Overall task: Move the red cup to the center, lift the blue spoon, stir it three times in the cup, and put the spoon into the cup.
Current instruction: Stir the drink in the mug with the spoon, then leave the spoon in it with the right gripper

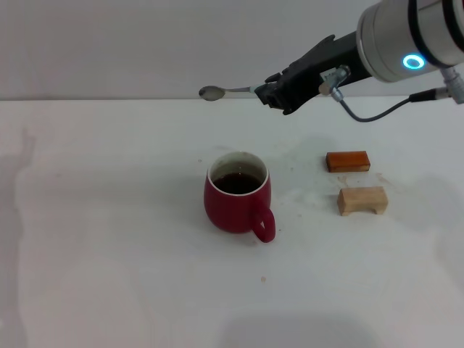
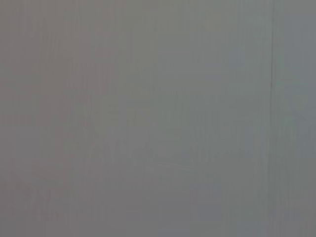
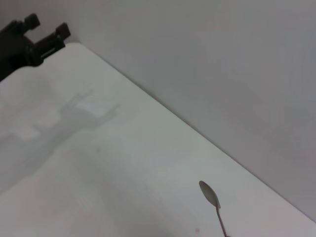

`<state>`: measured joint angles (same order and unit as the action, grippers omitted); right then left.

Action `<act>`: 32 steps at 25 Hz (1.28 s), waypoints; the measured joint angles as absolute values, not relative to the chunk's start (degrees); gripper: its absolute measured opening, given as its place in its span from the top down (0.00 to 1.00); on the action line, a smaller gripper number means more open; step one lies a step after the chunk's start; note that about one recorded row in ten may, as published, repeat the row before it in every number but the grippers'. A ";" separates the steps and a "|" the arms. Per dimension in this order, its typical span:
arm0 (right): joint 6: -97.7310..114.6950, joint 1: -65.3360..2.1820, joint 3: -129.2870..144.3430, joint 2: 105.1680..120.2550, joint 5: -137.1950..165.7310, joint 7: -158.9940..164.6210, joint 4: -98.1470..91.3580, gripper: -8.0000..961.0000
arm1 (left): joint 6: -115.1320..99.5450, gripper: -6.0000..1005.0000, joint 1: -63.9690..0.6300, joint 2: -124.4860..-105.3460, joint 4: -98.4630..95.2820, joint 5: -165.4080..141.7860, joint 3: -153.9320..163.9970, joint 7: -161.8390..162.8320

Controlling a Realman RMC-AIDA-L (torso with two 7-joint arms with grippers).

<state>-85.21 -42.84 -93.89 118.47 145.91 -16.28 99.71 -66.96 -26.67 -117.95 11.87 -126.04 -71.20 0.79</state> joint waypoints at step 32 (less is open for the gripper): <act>-97.41 -61.23 -104.85 112.81 139.34 -28.70 72.23 0.85 | -66.97 0.16 -29.09 -117.95 11.86 -126.04 -73.82 0.78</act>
<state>-97.41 -61.23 -104.85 112.81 139.34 -28.70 72.23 -66.97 -29.09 -117.95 11.86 -126.04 -73.82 0.78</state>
